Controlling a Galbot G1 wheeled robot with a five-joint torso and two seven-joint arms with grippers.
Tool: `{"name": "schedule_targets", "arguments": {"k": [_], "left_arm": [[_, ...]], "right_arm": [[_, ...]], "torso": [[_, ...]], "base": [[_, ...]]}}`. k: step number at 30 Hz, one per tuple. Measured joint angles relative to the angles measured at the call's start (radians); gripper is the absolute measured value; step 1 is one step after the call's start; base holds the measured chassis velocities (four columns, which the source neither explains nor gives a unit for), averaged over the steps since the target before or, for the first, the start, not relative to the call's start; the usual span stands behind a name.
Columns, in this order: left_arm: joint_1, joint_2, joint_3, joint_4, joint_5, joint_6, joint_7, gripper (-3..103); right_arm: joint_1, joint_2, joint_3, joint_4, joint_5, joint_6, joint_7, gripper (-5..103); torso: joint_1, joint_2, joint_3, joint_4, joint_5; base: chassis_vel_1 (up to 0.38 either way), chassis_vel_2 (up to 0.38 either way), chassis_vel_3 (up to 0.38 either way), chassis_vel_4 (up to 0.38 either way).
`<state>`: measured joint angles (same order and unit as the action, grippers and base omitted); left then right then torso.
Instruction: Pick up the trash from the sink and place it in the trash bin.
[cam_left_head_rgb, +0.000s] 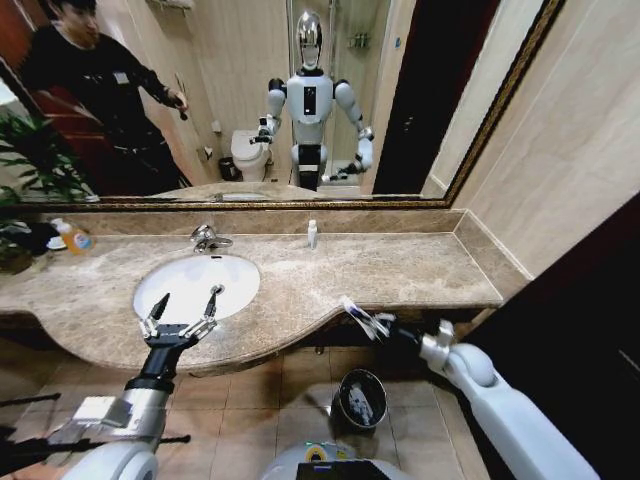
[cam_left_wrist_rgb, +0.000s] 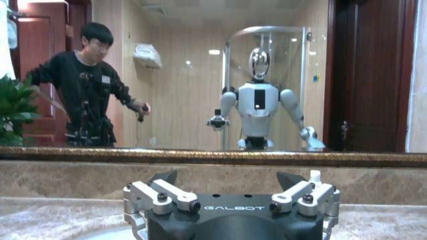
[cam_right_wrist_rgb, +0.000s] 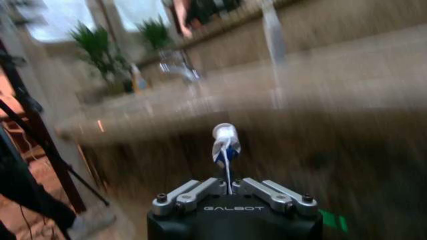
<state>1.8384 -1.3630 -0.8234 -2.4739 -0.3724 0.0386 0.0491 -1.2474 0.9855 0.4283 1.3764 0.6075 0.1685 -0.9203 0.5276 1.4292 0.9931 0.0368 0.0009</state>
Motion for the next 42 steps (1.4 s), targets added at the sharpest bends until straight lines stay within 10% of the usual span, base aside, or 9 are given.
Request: {"name": "schedule_targets", "arguments": {"k": [8,20,32,38,40,42], "left_arm": [[0.0,0.0,0.0,0.0,0.0,0.0,0.0,100],[0.0,0.0,0.0,0.0,0.0,0.0,0.0,100],[0.0,0.0,0.0,0.0,0.0,0.0,0.0,100],[0.0,0.0,0.0,0.0,0.0,0.0,0.0,100],[0.0,0.0,0.0,0.0,0.0,0.0,0.0,100],[0.0,0.0,0.0,0.0,0.0,0.0,0.0,100]], "right_arm": [[0.061,0.074,-0.044,-0.342,-0.095,0.089,-0.02,0],[0.128,0.179,-0.093,-0.623,-0.312,0.17,0.163,0],[0.113,0.205,-0.112,-0.591,-0.341,0.185,0.196,41],[0.067,0.171,-0.022,-0.473,-0.267,0.186,0.074,63],[-0.042,0.114,0.124,-0.252,-0.131,0.017,-0.102,75],[-0.076,0.093,0.153,-0.195,-0.077,-0.015,-0.108,80]], "torso": [[0.0,0.0,0.0,0.0002,-0.0008],[0.0,0.0,0.0,0.0,-0.0008],[0.0,0.0,0.0,0.0001,-0.0008],[0.0,0.0,0.0,0.0001,-0.0006],[0.0,0.0,0.0,0.0001,-0.0012],[0.0,0.0,0.0,-0.0003,-0.0018]], "base": [[0.0,0.0,0.0,0.0],[0.0,0.0,0.0,0.0],[0.0,0.0,0.0,0.0],[0.0,0.0,0.0,0.0],[0.0,0.0,0.0,0.0],[0.0,0.0,0.0,0.0]]}}
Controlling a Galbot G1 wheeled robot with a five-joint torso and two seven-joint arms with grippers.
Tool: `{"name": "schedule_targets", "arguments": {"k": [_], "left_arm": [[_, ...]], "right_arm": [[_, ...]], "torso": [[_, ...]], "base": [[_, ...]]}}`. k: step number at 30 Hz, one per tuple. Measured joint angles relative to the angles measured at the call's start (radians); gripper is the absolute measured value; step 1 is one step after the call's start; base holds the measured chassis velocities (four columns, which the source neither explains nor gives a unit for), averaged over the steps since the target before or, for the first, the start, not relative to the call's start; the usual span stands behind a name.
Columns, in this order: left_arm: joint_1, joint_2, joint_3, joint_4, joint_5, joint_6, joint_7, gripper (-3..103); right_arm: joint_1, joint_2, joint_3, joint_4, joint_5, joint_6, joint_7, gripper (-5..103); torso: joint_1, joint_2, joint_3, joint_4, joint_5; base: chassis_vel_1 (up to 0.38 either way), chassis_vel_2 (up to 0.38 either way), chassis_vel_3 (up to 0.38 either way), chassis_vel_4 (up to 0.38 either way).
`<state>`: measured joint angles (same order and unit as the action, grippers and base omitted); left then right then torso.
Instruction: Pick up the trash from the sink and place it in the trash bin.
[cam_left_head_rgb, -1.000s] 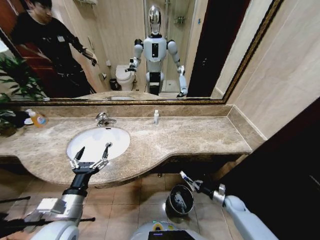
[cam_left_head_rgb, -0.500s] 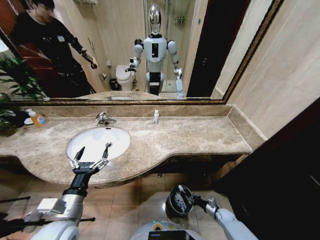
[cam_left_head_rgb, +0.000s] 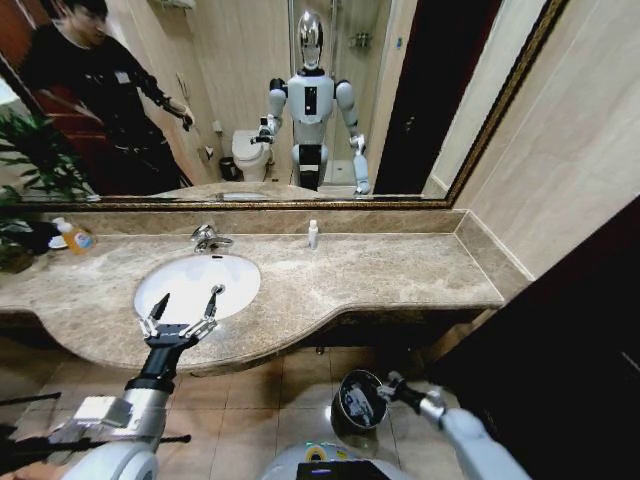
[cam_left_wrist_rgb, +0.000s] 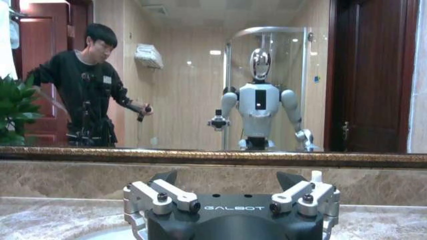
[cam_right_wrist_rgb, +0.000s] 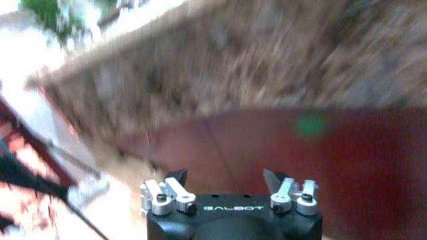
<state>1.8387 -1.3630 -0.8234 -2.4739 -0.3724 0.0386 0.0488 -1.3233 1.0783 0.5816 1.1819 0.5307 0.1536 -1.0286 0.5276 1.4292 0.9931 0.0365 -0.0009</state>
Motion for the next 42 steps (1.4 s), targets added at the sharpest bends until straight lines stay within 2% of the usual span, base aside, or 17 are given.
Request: {"name": "schedule_targets", "arguments": {"k": [1,3,4,6,7,9,10,11,13,14,15,17,18,19,20,29,42], "left_arm": [[0.0,0.0,0.0,0.0,0.0,0.0,0.0,100],[0.0,0.0,0.0,0.0,0.0,0.0,0.0,100],[0.0,0.0,0.0,0.0,0.0,0.0,0.0,100],[0.0,0.0,0.0,0.0,0.0,0.0,0.0,100],[0.0,0.0,0.0,0.0,0.0,0.0,0.0,100],[0.0,0.0,0.0,0.0,0.0,0.0,0.0,100],[0.0,0.0,0.0,0.0,0.0,0.0,0.0,100],[0.0,0.0,0.0,0.0,0.0,0.0,0.0,100],[0.0,0.0,0.0,0.0,0.0,0.0,0.0,100],[0.0,0.0,0.0,0.0,0.0,0.0,0.0,100],[0.0,0.0,0.0,0.0,0.0,0.0,0.0,100],[0.0,0.0,0.0,0.0,0.0,0.0,0.0,100],[0.0,0.0,0.0,0.0,0.0,0.0,0.0,100],[0.0,0.0,0.0,0.0,0.0,0.0,0.0,100],[0.0,0.0,0.0,0.0,0.0,0.0,0.0,100],[0.0,0.0,0.0,0.0,0.0,0.0,0.0,100],[0.0,0.0,0.0,0.0,0.0,0.0,0.0,100]], "right_arm": [[-0.039,-0.014,0.061,0.084,0.063,-0.036,-0.001,86],[-0.051,-0.014,0.089,0.111,0.081,-0.05,-0.001,86],[-0.076,-0.013,0.161,0.193,0.119,-0.091,0.005,96],[-0.087,-0.009,0.202,0.269,0.142,-0.126,0.037,99],[-0.09,-0.003,0.224,0.352,0.161,-0.158,0.104,99],[-0.063,0.002,0.188,0.489,0.176,-0.212,0.306,100],[-0.063,0.002,0.188,0.489,0.176,-0.212,0.306,100],[-0.029,0.003,0.145,0.544,0.176,-0.229,0.429,100],[0.047,0.01,0.064,0.596,0.169,-0.275,0.6,100],[0.047,0.01,0.064,0.596,0.169,-0.275,0.6,100],[0.136,0.022,-0.02,0.608,0.146,-0.306,0.737,100],[0.26,0.046,-0.161,0.588,0.108,-0.314,0.905,100],[0.26,0.046,-0.161,0.588,0.108,-0.314,0.905,100],[0.344,0.07,-0.267,0.545,0.088,-0.317,1.004,100],[0.409,0.09,-0.332,0.499,0.068,-0.318,1.046,100],[0.678,0.212,-0.529,0.268,-0.018,-0.303,1.076,100],[0.81,0.376,-0.596,0.053,-0.109,-0.278,1.123,100]], "torso": [[0.0,0.0,0.0,0.0001,0.0011],[0.0,0.0,0.0,0.0001,0.0014],[0.0,0.0,0.0,-0.0001,0.0011],[0.0,0.0,0.0,0.0,0.0006],[0.0,0.0,0.0,-0.0001,0.0003],[0.0,0.0,0.0,-0.0001,0.0009],[0.0,0.0,0.0,-0.0001,0.0009],[0.0,0.0,0.0,0.0003,0.0008],[0.0,0.0,0.0,0.0004,0.0004],[0.0,0.0,0.0,0.0004,0.0004],[0.0,0.0,0.0,0.0005,0.0009],[0.0,0.0,0.0,0.0007,0.0003],[0.0,0.0,0.0,0.0007,0.0003],[0.0,0.0,0.0,0.0006,0.0009],[0.0,0.0,0.0,0.0006,0.0009],[0.0,0.0,0.0,0.0005,0.0004],[0.0,0.0,0.0,0.0004,0.0005]], "base": [[0.0,0.0,0.0,0.0],[0.0,0.0,0.0,0.0],[0.0,0.0,0.0,0.0],[0.0,0.0,0.0,0.0],[0.0,0.0,0.0,0.0],[0.0,0.0,0.0,0.0],[0.0,0.0,0.0,0.0],[0.0,0.0,0.0,0.0],[0.0,0.0,0.0,0.0],[0.0,0.0,0.0,0.0],[0.0,0.0,0.0,0.0],[0.0,0.0,0.0,0.0],[0.0,0.0,0.0,0.0],[0.0,0.0,0.0,0.0],[0.0,0.0,0.0,0.0],[0.0,0.0,0.0,0.0],[0.0,0.0,0.0,0.0]]}}
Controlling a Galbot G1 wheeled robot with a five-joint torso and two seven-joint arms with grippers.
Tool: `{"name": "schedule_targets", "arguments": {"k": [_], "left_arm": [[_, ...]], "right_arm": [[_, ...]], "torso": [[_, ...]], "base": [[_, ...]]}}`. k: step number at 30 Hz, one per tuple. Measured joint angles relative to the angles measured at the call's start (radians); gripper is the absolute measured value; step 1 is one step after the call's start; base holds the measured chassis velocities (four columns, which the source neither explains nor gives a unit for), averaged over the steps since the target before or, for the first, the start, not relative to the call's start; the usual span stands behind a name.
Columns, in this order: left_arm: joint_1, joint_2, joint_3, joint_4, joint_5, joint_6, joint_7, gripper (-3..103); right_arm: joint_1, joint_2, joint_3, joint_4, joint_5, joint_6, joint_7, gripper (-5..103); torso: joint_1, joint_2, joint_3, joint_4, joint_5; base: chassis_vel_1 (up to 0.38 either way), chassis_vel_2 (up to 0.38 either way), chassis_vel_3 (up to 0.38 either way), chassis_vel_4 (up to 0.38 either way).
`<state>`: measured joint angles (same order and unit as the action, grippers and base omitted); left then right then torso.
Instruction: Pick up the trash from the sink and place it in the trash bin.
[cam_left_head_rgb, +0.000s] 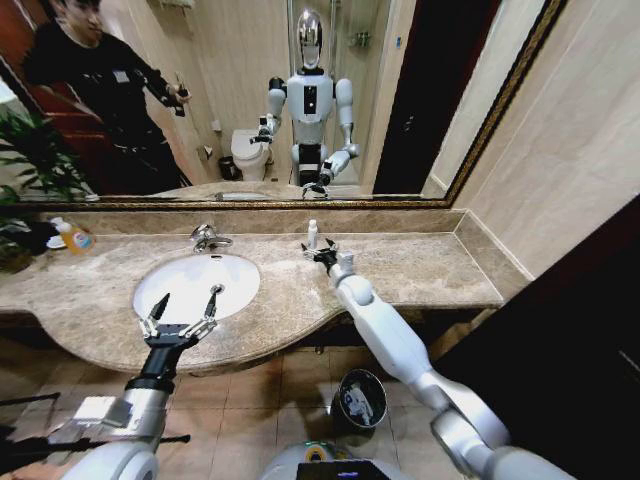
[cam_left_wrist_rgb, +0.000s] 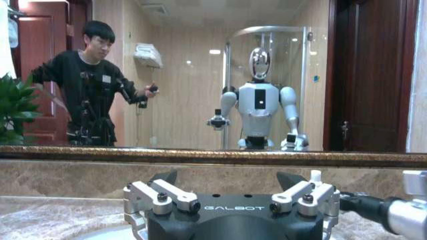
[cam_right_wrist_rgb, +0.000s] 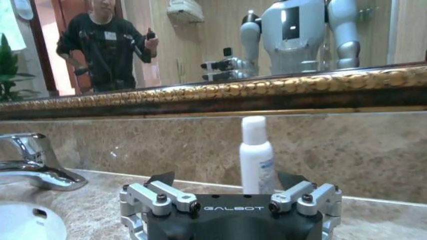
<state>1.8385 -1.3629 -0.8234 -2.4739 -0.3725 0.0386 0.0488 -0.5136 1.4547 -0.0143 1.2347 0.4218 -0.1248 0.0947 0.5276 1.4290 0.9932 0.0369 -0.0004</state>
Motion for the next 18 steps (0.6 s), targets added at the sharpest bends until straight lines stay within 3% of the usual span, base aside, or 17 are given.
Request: {"name": "schedule_targets", "arguments": {"k": [14,18], "left_arm": [[0.0,0.0,0.0,0.0,0.0,0.0,0.0,100],[0.0,0.0,0.0,0.0,0.0,0.0,0.0,100]], "right_arm": [[0.119,0.137,0.042,-0.275,-0.125,0.091,0.058,103],[0.139,0.153,0.054,-0.309,-0.135,0.106,0.063,94]], "torso": [[0.0,0.0,0.0,-0.0002,0.0003],[0.0,0.0,0.0,0.0,0.0003]], "base": [[0.0,0.0,0.0,0.0],[0.0,0.0,0.0,0.0]]}}
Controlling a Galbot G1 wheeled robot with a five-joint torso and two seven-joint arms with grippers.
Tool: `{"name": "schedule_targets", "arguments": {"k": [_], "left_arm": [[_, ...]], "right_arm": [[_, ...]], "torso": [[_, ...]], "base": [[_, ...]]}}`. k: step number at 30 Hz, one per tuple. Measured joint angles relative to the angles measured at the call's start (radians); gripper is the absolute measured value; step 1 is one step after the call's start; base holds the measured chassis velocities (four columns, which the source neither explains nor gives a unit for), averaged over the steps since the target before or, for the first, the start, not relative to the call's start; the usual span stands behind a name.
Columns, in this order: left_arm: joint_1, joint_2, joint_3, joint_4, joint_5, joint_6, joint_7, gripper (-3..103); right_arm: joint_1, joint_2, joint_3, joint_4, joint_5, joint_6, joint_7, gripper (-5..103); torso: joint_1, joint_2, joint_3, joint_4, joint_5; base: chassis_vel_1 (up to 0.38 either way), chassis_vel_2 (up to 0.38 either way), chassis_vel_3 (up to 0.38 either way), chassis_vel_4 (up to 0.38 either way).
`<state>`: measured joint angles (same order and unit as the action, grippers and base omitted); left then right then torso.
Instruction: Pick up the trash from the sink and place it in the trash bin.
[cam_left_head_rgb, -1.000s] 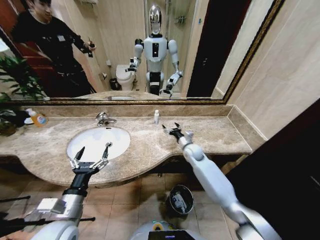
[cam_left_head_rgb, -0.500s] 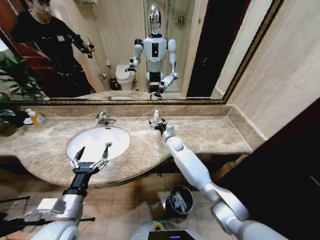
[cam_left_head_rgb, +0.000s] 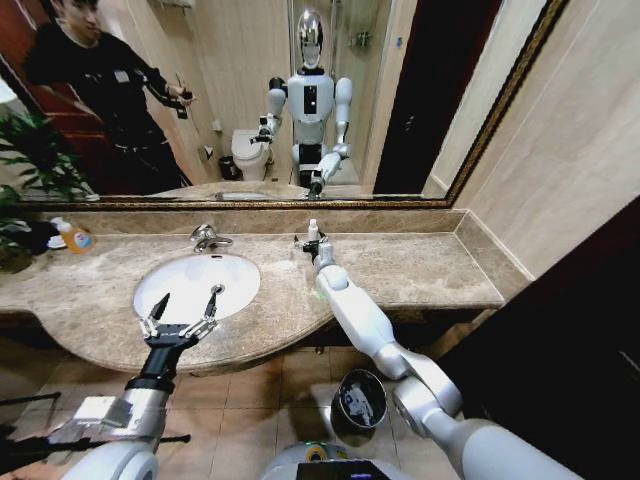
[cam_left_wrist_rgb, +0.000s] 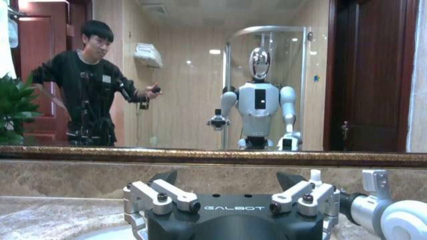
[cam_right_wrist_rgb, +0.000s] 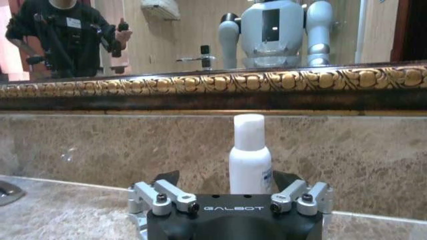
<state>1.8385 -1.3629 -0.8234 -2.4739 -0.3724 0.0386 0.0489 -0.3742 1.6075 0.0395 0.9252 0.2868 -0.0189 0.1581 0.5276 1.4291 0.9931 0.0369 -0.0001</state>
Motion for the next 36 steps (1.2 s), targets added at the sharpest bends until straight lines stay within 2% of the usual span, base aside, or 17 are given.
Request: {"name": "schedule_targets", "arguments": {"k": [7,8,11,12,13,16,20,22,24,25,26,29,30,32,34,35,36], "left_arm": [[0.0,0.0,0.0,0.0,0.0,0.0,0.0,100],[0.0,0.0,0.0,0.0,0.0,0.0,0.0,100],[0.0,0.0,0.0,0.0,0.0,0.0,0.0,100],[0.0,0.0,0.0,0.0,0.0,0.0,0.0,100],[0.0,0.0,0.0,0.0,0.0,0.0,0.0,100],[0.0,0.0,0.0,0.0,0.0,0.0,0.0,100],[0.0,0.0,0.0,0.0,0.0,0.0,0.0,100],[0.0,0.0,0.0,0.0,0.0,0.0,0.0,100],[0.0,0.0,0.0,0.0,0.0,0.0,0.0,100],[0.0,0.0,0.0,0.0,0.0,0.0,0.0,100],[0.0,0.0,0.0,0.0,0.0,0.0,0.0,100],[0.0,0.0,0.0,0.0,0.0,0.0,0.001,100],[0.0,0.0,0.0,0.0,0.0,0.0,0.001,100],[0.0,0.0,0.0,0.0,0.0,0.0,-0.001,100],[0.0,0.0,0.0,0.0,0.0,0.0,0.0,100],[0.0,0.0,0.0,0.0,0.0,0.0,0.0,100],[0.0,0.0,0.0,0.0,0.0,0.0,0.001,100]], "right_arm": [[0.003,-0.001,0.004,-0.017,-0.002,0.004,0.0,78],[0.003,-0.001,0.007,-0.022,-0.003,0.005,-0.001,70],[0.003,-0.001,0.008,-0.027,-0.003,0.007,-0.001,70],[0.005,-0.001,0.009,-0.034,-0.004,0.01,-0.001,66],[0.015,-0.001,0.015,-0.045,-0.005,0.014,-0.003,54],[0.017,-0.002,0.016,-0.046,-0.005,0.015,-0.006,49],[0.018,-0.02,0.01,-0.014,-0.001,0.011,-0.014,34],[0.01,-0.033,0.007,0.01,0.0,0.009,-0.02,34],[-0.033,-0.085,-0.001,0.108,0.003,-0.018,-0.071,27],[-0.033,-0.085,-0.001,0.108,0.003,-0.018,-0.071,27],[-0.069,-0.128,-0.006,0.179,0.024,-0.039,-0.1,24],[-0.185,-0.284,0.0,0.44,0.166,-0.121,-0.174,16],[-0.185,-0.284,0.0,0.44,0.166,-0.121,-0.174,16],[-0.286,-0.43,0.047,0.623,0.304,-0.172,-0.293,16],[-0.41,-0.564,0.104,0.757,0.429,-0.177,-0.423,16],[-0.41,-0.564,0.104,0.757,0.429,-0.177,-0.423,16],[-0.475,-0.617,0.134,0.801,0.468,-0.171,-0.468,16]], "torso": [[0.0,0.0,0.0,-0.0001,0.0001],[0.0,0.0,0.0,-0.0001,0.0001],[0.0,0.0,0.0,-0.0001,0.0001],[0.0,0.0,0.0,-0.0001,0.0001],[0.0,0.0,0.0,-0.0001,0.0001],[0.0,0.0,0.0,-0.0001,0.0002],[0.0,0.0,0.0,0.0,0.0002],[0.0,0.0,0.0,0.0001,0.0002],[0.0,0.0,0.0,0.0005,0.0005],[0.0,0.0,0.0,0.0005,0.0005],[0.0,0.0,0.0,0.0003,0.0003],[0.0,0.0,0.0,0.0004,0.0012],[0.0,0.0,0.0,0.0004,0.0012],[0.0,0.0,0.0,-0.0004,-0.0002],[0.0,0.0,0.0,-0.0004,0.0006],[0.0,0.0,0.0,-0.0004,0.0006],[0.0,0.0,0.0,-0.0004,0.0008]], "base": [[0.0,0.0,0.0,0.0],[0.0,0.0,0.0,0.0],[0.0,0.0,0.0,0.0],[0.0,0.0,0.0,0.0],[0.0,0.0,0.0,0.0],[0.0,0.0,0.0,0.0],[0.0,0.0,0.0,0.0],[0.0,0.0,0.0,0.0],[0.0,0.0,0.0,0.0],[0.0,0.0,0.0,0.0],[0.0,0.0,0.0,0.0],[0.0,0.0,0.0,0.0],[0.0,0.0,0.0,0.0],[0.0,0.0,0.0,0.0],[0.0,0.0,0.0,0.0],[0.0,0.0,0.0,0.0],[0.0,0.0,0.0,0.0]]}}
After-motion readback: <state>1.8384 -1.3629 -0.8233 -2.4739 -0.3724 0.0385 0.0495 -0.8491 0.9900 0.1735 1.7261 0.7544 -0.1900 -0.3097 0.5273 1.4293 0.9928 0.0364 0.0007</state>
